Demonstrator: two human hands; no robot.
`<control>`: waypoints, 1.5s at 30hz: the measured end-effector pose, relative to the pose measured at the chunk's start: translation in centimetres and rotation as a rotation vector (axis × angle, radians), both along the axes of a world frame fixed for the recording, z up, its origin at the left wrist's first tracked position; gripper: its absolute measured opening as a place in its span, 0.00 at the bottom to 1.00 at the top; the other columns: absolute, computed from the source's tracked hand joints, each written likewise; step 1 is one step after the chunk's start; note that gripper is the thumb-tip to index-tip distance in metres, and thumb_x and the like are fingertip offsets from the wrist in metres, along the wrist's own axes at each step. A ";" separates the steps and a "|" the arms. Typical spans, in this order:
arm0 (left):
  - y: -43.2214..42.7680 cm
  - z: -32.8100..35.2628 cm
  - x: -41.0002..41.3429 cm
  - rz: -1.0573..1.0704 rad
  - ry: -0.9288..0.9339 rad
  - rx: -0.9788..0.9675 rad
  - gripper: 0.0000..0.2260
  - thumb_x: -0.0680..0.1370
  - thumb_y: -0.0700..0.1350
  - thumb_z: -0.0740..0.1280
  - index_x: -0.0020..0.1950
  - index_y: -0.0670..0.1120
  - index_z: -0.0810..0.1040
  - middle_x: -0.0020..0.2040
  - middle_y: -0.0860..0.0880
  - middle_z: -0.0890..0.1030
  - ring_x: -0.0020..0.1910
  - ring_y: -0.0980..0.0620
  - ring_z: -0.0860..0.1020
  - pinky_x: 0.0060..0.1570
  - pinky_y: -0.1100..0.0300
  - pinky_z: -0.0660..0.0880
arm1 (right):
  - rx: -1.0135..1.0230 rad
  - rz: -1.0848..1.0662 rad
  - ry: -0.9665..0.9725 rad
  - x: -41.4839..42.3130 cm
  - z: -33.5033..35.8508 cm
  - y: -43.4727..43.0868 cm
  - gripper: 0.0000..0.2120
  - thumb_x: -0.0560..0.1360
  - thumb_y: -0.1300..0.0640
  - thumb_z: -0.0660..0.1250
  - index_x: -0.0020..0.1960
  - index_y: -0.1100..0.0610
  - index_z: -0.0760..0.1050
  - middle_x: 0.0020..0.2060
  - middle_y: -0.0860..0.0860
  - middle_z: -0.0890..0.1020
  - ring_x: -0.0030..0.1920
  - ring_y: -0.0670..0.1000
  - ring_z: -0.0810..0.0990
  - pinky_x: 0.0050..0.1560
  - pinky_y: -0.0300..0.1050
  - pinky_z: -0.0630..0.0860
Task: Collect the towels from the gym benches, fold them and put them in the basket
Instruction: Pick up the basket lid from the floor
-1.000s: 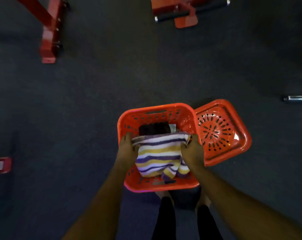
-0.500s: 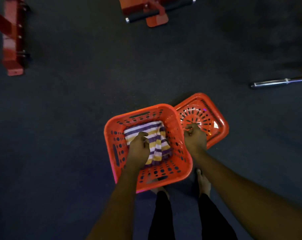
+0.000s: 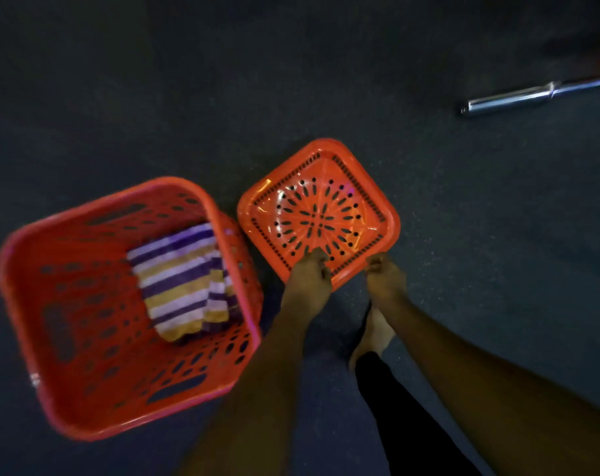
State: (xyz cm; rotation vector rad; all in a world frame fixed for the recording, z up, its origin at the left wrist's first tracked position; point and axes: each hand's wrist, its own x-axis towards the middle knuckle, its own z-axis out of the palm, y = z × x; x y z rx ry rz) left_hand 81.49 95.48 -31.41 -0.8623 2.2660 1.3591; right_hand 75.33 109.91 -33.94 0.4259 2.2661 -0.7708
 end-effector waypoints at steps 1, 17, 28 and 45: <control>1.3 -3.3 -0.7 -0.041 -0.062 -0.021 0.12 0.73 0.34 0.65 0.56 0.39 0.78 0.51 0.39 0.82 0.52 0.41 0.80 0.53 0.54 0.74 | -0.017 -0.031 -0.031 -0.7 -2.5 1.2 0.12 0.73 0.63 0.62 0.54 0.56 0.77 0.49 0.60 0.83 0.52 0.60 0.81 0.51 0.49 0.74; 6.9 -11.2 -5.9 -0.178 -0.140 -0.394 0.15 0.71 0.39 0.67 0.58 0.43 0.75 0.52 0.41 0.81 0.51 0.38 0.80 0.48 0.47 0.77 | -0.637 -0.606 -0.186 -6.9 -9.8 3.8 0.26 0.82 0.38 0.45 0.52 0.52 0.76 0.34 0.50 0.84 0.34 0.48 0.83 0.35 0.39 0.76; -7.8 20.8 -4.4 0.324 0.068 -0.450 0.18 0.79 0.60 0.59 0.49 0.44 0.75 0.45 0.42 0.83 0.46 0.39 0.80 0.46 0.51 0.76 | -0.375 -0.314 0.013 -5.8 13.3 -4.0 0.17 0.81 0.50 0.61 0.58 0.64 0.74 0.52 0.59 0.78 0.51 0.54 0.75 0.58 0.48 0.73; -26.4 15.9 26.7 0.821 0.071 -0.161 0.28 0.77 0.70 0.53 0.58 0.47 0.73 0.54 0.47 0.80 0.52 0.47 0.79 0.55 0.47 0.75 | -0.165 0.043 0.159 17.4 15.1 -18.2 0.38 0.66 0.30 0.65 0.65 0.55 0.72 0.62 0.58 0.76 0.64 0.61 0.74 0.64 0.58 0.71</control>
